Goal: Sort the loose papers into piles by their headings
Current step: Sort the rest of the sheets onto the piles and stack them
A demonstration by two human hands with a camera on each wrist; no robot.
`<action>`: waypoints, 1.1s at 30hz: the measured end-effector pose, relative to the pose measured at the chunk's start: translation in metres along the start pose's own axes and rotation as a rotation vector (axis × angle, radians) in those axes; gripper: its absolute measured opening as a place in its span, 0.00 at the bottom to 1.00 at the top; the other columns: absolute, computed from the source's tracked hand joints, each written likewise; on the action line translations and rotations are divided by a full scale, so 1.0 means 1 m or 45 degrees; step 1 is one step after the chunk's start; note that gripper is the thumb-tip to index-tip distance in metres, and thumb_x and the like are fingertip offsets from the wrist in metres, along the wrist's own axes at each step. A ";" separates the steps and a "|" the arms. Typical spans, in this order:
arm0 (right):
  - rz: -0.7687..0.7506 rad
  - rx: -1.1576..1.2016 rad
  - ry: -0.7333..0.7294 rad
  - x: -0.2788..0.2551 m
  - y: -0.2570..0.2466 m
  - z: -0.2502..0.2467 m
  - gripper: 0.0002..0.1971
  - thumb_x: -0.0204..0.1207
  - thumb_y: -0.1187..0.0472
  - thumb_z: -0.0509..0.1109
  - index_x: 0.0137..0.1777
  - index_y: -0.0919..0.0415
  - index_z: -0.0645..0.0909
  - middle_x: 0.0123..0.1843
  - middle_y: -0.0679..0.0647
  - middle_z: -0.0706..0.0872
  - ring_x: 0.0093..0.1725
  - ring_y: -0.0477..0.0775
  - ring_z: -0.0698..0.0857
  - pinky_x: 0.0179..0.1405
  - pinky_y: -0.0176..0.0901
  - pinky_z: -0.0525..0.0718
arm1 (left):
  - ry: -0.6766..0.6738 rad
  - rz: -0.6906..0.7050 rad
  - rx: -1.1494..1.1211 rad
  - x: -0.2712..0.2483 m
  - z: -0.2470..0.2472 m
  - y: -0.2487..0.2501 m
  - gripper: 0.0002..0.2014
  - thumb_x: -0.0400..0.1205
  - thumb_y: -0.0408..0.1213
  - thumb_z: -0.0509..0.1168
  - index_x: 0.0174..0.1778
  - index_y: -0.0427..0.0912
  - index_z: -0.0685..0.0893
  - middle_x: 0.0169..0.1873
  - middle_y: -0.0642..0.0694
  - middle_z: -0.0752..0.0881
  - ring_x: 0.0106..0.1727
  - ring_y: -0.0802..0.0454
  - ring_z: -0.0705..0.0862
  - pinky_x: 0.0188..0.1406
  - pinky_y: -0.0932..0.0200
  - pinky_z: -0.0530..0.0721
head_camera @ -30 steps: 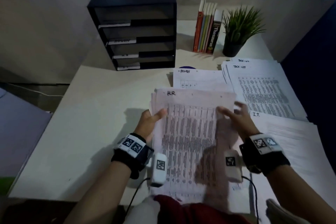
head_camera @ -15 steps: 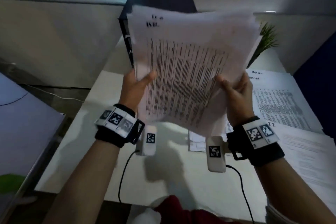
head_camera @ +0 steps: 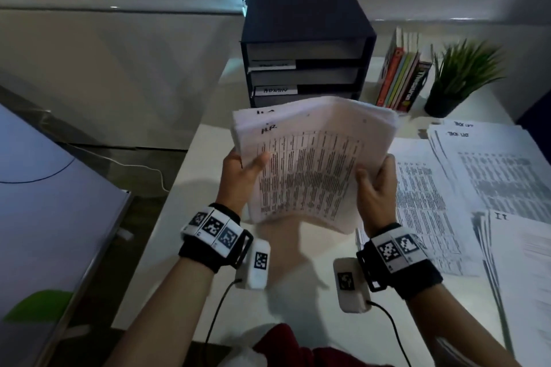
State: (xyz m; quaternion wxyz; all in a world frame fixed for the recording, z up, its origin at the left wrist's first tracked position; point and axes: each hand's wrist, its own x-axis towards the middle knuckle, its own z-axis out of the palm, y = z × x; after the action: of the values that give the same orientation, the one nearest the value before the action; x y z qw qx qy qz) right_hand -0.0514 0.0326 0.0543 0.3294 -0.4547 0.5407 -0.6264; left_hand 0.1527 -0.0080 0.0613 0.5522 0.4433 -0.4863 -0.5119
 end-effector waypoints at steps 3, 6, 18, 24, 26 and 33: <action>-0.096 0.026 0.114 0.006 -0.010 0.005 0.09 0.70 0.67 0.57 0.43 0.52 0.62 0.42 0.48 0.73 0.37 0.30 0.77 0.35 0.26 0.77 | 0.022 0.074 0.005 0.010 -0.003 0.011 0.29 0.58 0.63 0.75 0.48 0.48 0.82 0.42 0.54 0.90 0.48 0.54 0.88 0.48 0.57 0.87; -0.124 0.104 0.080 0.005 -0.014 0.008 0.17 0.72 0.68 0.59 0.53 0.46 0.63 0.53 0.49 0.75 0.53 0.42 0.77 0.50 0.36 0.83 | 0.018 0.096 -0.057 0.019 -0.013 0.013 0.22 0.65 0.54 0.76 0.50 0.47 0.80 0.41 0.56 0.90 0.46 0.57 0.88 0.45 0.61 0.86; 0.052 -0.028 0.188 -0.007 0.013 0.032 0.14 0.77 0.78 0.57 0.51 0.58 0.65 0.44 0.47 0.75 0.38 0.27 0.79 0.37 0.24 0.79 | -0.072 -0.044 0.012 0.025 -0.029 -0.012 0.16 0.71 0.48 0.66 0.52 0.45 0.79 0.42 0.59 0.89 0.47 0.66 0.86 0.47 0.67 0.84; 0.197 -0.334 0.183 -0.022 0.053 0.028 0.11 0.80 0.69 0.63 0.60 0.72 0.71 0.41 0.40 0.78 0.40 0.43 0.80 0.38 0.26 0.77 | -0.078 -0.312 0.123 0.017 -0.037 -0.064 0.18 0.74 0.50 0.69 0.58 0.49 0.80 0.57 0.46 0.86 0.61 0.48 0.84 0.65 0.42 0.79; 0.142 -0.392 0.214 -0.022 0.049 0.027 0.09 0.76 0.64 0.62 0.53 0.68 0.70 0.38 0.40 0.77 0.35 0.29 0.79 0.30 0.18 0.72 | -0.054 -0.285 0.211 0.018 -0.036 -0.067 0.17 0.76 0.49 0.66 0.58 0.45 0.80 0.57 0.44 0.86 0.60 0.47 0.84 0.63 0.42 0.81; 0.255 -0.594 0.073 0.009 0.049 0.032 0.00 0.79 0.73 0.61 0.48 0.71 0.72 0.35 0.55 0.77 0.30 0.44 0.74 0.24 0.21 0.72 | 0.109 -0.368 0.391 0.042 -0.026 -0.072 0.17 0.83 0.38 0.60 0.66 0.36 0.77 0.60 0.43 0.83 0.64 0.45 0.80 0.60 0.56 0.81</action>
State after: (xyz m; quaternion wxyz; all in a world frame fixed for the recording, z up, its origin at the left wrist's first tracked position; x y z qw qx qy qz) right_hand -0.0287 0.0025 0.0083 0.2607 -0.4444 0.7221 -0.4617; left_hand 0.1688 -0.0565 -0.0101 0.4194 0.6086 -0.4660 -0.4863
